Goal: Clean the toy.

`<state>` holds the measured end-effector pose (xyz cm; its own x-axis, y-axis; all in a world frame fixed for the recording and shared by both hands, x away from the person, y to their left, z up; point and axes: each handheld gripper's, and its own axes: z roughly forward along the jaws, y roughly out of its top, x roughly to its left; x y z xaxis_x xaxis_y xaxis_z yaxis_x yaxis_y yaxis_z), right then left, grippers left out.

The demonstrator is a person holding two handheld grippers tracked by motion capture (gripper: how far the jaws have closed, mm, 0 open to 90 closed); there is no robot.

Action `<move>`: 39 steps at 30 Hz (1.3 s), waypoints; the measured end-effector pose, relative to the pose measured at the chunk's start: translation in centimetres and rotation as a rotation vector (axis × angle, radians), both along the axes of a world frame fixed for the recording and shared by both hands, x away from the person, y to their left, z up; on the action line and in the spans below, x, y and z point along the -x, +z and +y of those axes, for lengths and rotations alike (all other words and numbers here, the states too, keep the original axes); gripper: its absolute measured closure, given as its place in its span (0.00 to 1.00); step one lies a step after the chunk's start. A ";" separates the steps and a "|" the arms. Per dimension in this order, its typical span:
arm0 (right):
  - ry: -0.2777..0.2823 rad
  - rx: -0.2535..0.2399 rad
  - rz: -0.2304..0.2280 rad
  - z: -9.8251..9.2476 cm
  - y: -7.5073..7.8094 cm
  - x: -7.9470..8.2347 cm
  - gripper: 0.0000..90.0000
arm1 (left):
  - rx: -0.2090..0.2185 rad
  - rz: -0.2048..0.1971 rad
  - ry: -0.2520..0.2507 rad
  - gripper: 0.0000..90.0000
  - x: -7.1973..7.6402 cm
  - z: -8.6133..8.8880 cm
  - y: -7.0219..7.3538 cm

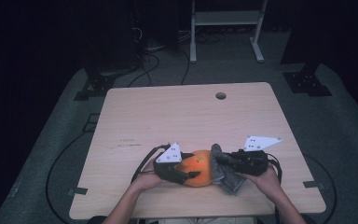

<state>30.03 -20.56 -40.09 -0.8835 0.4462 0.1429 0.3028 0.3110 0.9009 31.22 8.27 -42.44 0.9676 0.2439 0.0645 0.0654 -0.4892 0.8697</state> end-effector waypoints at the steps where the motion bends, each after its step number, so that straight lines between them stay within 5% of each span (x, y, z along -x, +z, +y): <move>1: 0.011 -0.002 -0.013 0.5 0.3 0.3 0.87 | -0.003 -0.005 0.000 0.43 0.1 -0.2 0.1; 5: 0.003 0.076 -0.032 1.8 -0.5 0.4 0.87 | -0.002 0.032 0.006 0.33 -0.1 -0.4 0.0; 8: 0.005 0.074 -0.006 1.6 -1.1 0.0 0.87 | 0.034 0.078 0.000 0.17 -0.5 0.0 -0.1; 10: -0.004 0.067 -0.003 1.3 -1.3 -0.1 0.87 | 0.022 0.089 0.001 0.12 -0.7 0.2 -0.3; 20: -0.058 0.109 0.022 -0.4 -1.8 -0.6 0.87 | 0.053 0.054 0.011 0.41 -0.7 0.9 -0.5; 23: -0.038 0.008 -0.012 -0.7 -0.3 0.1 0.87 | 0.071 0.063 0.035 0.46 -0.9 0.8 -0.1; 25: -0.016 -0.010 -0.048 -0.1 0.6 0.7 0.87 | 0.068 0.055 0.032 0.47 -0.8 0.4 0.0; 29: -0.001 0.078 -0.088 2.0 0.7 1.1 0.87 | 0.040 0.018 0.021 0.48 -0.2 -0.2 0.1; 33: -0.019 0.094 -0.061 1.6 -0.4 0.4 0.88 | 0.061 0.049 0.026 0.47 -0.5 0.1 -0.2; 39: -0.038 0.101 -0.017 0.4 -1.5 0.1 0.87 | 0.078 0.134 0.027 0.14 -1.3 0.3 -0.5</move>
